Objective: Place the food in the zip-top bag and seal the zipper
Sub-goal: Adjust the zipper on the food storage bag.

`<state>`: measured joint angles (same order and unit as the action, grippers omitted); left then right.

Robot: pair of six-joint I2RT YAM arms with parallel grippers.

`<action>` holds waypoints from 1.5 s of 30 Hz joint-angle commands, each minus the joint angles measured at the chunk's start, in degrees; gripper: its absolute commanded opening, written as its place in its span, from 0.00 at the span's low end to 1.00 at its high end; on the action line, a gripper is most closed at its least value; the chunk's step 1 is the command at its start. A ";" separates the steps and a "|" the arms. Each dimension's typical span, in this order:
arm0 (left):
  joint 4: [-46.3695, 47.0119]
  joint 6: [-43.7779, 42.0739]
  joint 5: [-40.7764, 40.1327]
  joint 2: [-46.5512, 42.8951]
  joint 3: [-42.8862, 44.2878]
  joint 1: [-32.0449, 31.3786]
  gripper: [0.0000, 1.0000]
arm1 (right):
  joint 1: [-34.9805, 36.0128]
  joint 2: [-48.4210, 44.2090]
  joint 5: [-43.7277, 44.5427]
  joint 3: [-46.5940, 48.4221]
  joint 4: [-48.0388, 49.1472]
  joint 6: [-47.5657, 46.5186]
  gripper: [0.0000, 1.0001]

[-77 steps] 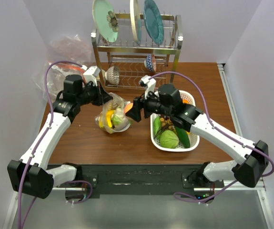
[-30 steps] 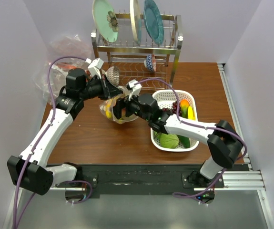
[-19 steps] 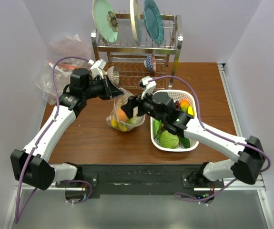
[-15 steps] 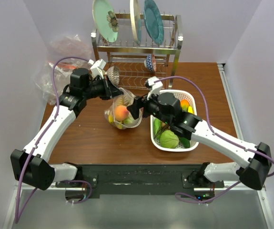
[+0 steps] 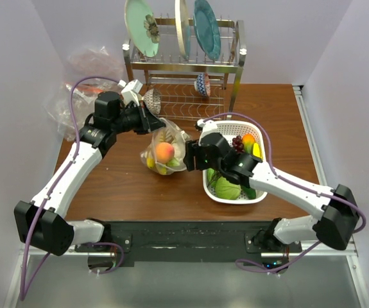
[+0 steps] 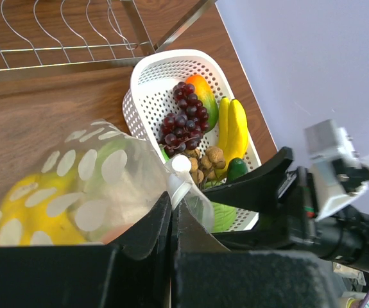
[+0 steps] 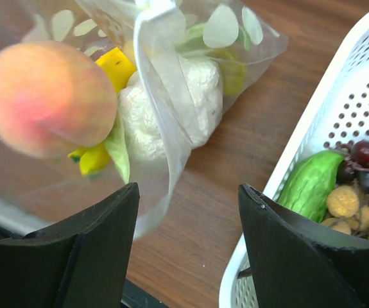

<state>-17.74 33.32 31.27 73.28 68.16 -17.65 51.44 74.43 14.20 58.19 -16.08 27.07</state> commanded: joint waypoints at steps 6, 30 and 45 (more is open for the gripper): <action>2.01 -1.68 0.29 -2.87 2.15 -0.02 0.00 | 0.06 5.19 -1.10 4.91 -0.10 5.18 0.25; -18.30 -17.59 -21.34 -3.58 15.95 1.92 0.00 | -0.20 12.76 -3.65 25.13 -15.22 -2.64 0.00; -17.42 -18.47 -20.37 -3.31 9.10 1.92 0.00 | -0.20 12.58 -9.10 21.35 -8.62 -1.06 0.00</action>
<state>-37.63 16.69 12.47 70.30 77.87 -16.08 51.35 90.02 6.59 81.14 -29.56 25.06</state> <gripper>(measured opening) 0.018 0.007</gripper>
